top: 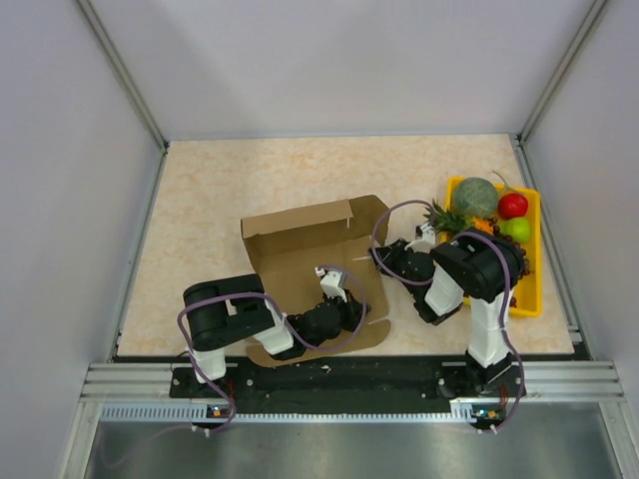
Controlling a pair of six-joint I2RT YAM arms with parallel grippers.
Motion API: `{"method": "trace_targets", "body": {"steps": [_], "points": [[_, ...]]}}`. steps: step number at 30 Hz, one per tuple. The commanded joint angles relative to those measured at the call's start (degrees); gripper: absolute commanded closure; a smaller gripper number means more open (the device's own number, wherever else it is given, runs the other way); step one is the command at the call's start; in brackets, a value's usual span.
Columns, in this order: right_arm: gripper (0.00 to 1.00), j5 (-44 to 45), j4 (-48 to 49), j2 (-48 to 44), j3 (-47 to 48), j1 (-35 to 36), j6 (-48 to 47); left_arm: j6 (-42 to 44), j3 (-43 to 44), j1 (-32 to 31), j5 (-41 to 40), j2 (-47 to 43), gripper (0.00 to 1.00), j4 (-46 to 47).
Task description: Fold the paper box
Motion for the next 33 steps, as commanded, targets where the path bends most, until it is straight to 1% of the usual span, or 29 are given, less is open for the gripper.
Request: {"method": "trace_targets", "body": {"steps": [1, 5, 14, 25, 28, 33], "points": [[0.83, -0.2, 9.5, -1.5, -0.2, 0.8, -3.6, 0.6, -0.5, -0.1, 0.3, -0.6, 1.0, -1.6], [0.8, 1.5, 7.7, -4.0, -0.2, 2.6, -7.1, 0.5, -0.5, 0.0, 0.3, -0.5, 1.0, -1.5], [0.76, 3.3, 5.4, -7.2, 0.5, 3.7, -8.9, 0.5, -0.7, 0.0, 0.3, -0.6, 1.0, -1.2], [0.76, 0.7, 2.6, -8.2, 4.5, 3.6, -9.0, 0.4, -0.8, -0.1, 0.3, -0.4, 1.0, -0.8], [0.76, -0.3, -0.5, -9.7, 6.0, 3.8, -9.9, 0.3, -0.8, 0.0, 0.3, -0.3, 1.0, -0.7], [0.76, -2.4, -1.8, -10.8, 6.4, 4.6, -12.8, -0.1, -1.1, 0.0, 0.0, -0.3, 1.0, -0.3]]}}
